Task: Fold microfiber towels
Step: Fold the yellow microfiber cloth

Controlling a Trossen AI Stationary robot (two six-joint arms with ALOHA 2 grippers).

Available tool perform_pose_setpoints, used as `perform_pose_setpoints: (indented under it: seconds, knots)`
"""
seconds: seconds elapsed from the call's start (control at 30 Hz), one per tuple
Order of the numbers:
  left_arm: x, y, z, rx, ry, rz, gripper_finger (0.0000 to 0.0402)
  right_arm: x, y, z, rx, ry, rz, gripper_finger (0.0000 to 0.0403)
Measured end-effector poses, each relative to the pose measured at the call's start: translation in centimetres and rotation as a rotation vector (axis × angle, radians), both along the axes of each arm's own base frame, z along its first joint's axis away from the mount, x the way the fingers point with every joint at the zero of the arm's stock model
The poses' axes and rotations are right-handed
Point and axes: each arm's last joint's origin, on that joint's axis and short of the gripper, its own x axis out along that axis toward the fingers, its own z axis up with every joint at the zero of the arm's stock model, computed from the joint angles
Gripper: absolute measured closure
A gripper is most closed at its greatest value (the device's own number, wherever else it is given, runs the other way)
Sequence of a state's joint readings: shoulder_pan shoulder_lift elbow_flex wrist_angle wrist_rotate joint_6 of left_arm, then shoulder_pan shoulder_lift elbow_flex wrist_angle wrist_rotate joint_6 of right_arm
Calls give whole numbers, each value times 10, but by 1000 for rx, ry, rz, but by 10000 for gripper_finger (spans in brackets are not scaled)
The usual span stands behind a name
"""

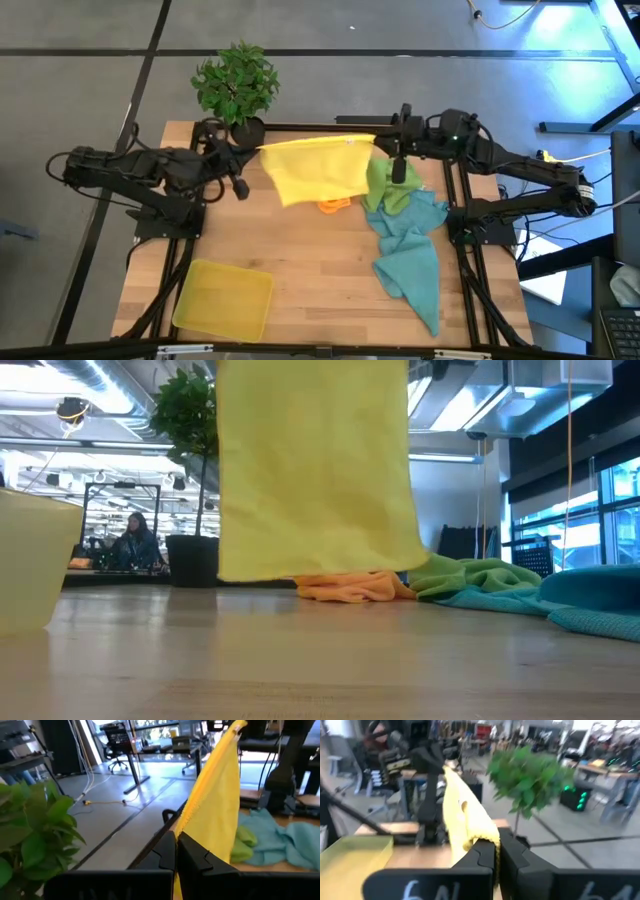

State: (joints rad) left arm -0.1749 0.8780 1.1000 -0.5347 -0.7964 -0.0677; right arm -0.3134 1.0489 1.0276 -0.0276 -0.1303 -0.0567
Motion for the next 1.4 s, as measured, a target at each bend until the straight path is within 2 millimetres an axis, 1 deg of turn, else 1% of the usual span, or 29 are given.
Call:
perform_pose_setpoints:
  seconds: [0.07,0.2,0.4,0.53,0.67,0.8,0.9,1.03,1.1,1.3,1.4]
  knots:
    - [0,-1,-4,-21,31,-8,401,0,1,-4,15,38,29,397]
    - [7,-7,-19,-63,135,-41,401,1,8,-8,34,72,91,397]
    - [22,-27,-31,-89,191,-112,401,4,29,-8,86,84,211,397]
    - [30,-47,-39,-104,218,-178,401,6,51,-14,103,141,306,397]
    - [34,-67,-46,-114,235,-240,401,6,75,-18,129,186,379,397]
    - [35,-87,-54,-138,233,-270,401,5,100,-22,144,230,397,397]
    - [36,-103,-61,-142,250,-305,401,7,119,-30,134,284,390,397]
    - [39,-124,-73,-149,274,-335,401,12,141,-52,153,333,402,397]
    - [41,-134,-78,-157,278,-352,401,12,150,-68,172,337,427,397]
    - [49,-165,-99,-169,296,-397,401,1,162,-131,274,299,446,400]
    - [56,-180,-112,-193,312,-429,401,-10,166,-161,340,299,469,400]
